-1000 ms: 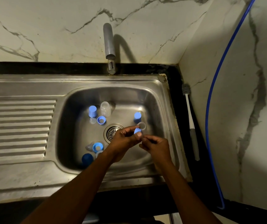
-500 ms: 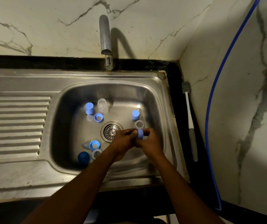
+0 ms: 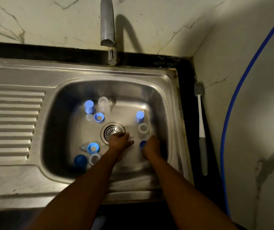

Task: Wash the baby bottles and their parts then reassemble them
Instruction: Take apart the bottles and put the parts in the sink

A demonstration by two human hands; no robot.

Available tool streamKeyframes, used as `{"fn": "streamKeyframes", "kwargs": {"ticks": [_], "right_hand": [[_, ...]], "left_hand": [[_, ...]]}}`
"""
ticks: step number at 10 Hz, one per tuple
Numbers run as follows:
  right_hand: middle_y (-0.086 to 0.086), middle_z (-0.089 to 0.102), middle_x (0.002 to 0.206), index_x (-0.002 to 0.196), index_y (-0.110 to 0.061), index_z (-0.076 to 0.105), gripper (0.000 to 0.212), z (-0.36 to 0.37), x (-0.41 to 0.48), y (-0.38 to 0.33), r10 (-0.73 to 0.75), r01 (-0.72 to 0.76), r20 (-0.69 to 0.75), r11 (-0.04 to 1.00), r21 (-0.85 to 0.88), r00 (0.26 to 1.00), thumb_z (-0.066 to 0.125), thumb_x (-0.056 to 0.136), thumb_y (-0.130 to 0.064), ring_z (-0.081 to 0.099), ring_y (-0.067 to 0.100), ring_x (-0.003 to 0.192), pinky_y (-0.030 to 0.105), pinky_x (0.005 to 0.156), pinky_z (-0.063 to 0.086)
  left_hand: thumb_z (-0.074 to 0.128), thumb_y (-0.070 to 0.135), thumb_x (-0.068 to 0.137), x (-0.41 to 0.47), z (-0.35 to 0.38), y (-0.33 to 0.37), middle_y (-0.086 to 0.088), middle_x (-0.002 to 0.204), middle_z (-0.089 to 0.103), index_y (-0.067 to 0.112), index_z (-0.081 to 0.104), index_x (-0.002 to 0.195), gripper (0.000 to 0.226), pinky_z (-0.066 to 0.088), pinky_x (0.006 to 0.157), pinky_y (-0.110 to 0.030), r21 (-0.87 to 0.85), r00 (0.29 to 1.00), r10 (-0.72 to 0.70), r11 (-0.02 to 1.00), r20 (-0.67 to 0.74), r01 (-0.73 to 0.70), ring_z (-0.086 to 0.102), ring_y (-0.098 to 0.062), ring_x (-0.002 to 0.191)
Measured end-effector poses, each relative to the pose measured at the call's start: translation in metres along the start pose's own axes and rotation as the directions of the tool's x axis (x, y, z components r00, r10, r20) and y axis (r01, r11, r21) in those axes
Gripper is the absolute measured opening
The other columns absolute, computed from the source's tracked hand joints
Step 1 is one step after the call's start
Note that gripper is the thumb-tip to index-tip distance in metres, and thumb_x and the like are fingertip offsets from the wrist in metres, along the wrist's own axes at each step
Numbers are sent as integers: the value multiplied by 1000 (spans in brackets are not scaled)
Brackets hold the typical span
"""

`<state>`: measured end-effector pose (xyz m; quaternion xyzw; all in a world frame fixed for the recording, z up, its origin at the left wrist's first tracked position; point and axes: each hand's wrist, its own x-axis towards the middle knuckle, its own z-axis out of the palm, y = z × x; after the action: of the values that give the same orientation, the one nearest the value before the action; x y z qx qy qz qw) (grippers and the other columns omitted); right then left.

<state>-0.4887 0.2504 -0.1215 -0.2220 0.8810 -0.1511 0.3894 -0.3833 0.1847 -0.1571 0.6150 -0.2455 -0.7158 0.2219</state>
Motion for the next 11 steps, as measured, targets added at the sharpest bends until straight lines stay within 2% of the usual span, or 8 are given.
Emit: {"fn": "streamKeyframes", "kwargs": {"ticks": [1,2,4,6,7,8,9,11], "right_hand": [[26,54,126,131,4,43,38,11,7,8,14,-7,-90,997,76,996,51,95,-2,55,40,113,31,84,39],[26,48,133,137,3,38,47,21,9,10,34,-19,-117,992,123,993,51,93,0,50,41,119,41,95,42],[13,45,141,136,-8,41,50,39,17,9,173,-172,-205,985,25,963,60,90,-4,46,31,131,34,110,34],[14,47,142,139,-9,42,56,43,25,13,194,-178,-153,978,113,969,63,87,-4,49,33,127,40,109,40],[16,49,142,139,-8,43,62,43,25,13,158,-152,-151,987,45,976,68,83,-7,50,35,130,45,108,43],[15,46,145,144,-8,38,66,40,25,12,172,-170,-127,985,28,977,67,85,-6,47,34,133,43,111,41],[16,43,148,147,-8,34,69,39,25,11,169,-169,-124,986,6,978,66,86,-5,45,34,136,42,112,38],[13,47,145,144,-10,39,65,40,21,8,198,-188,-137,979,82,971,66,86,-2,48,31,132,39,111,40]], "left_hand": [[60,6,98,18,6,-3,-17,92,67,-1,65,101,9,60,65,-28,-13,998,-23,1000,-66,22,65,-24,74],[60,5,97,32,10,-9,-18,95,68,-6,65,111,19,62,77,-37,7,995,-54,998,-79,55,67,-25,76],[55,9,99,40,27,-2,-10,82,69,-1,65,105,15,54,49,-26,48,994,10,999,-113,-5,63,-23,61],[52,12,102,53,40,11,-12,87,69,7,64,103,14,59,60,-36,161,995,74,985,-66,-63,67,-18,52],[55,19,100,55,39,10,-17,94,72,10,67,104,16,62,70,-47,482,985,169,867,-41,-128,72,-32,69],[57,32,99,53,33,8,-13,116,68,13,70,115,28,53,89,-41,811,942,333,542,35,-222,66,-32,103],[51,30,103,48,29,4,-18,127,55,10,67,122,32,47,93,-40,860,924,380,454,50,-234,61,-36,109],[57,-1,88,41,20,-4,-23,103,70,-3,71,102,20,50,86,-42,843,900,410,423,148,-331,64,-40,100]]}}
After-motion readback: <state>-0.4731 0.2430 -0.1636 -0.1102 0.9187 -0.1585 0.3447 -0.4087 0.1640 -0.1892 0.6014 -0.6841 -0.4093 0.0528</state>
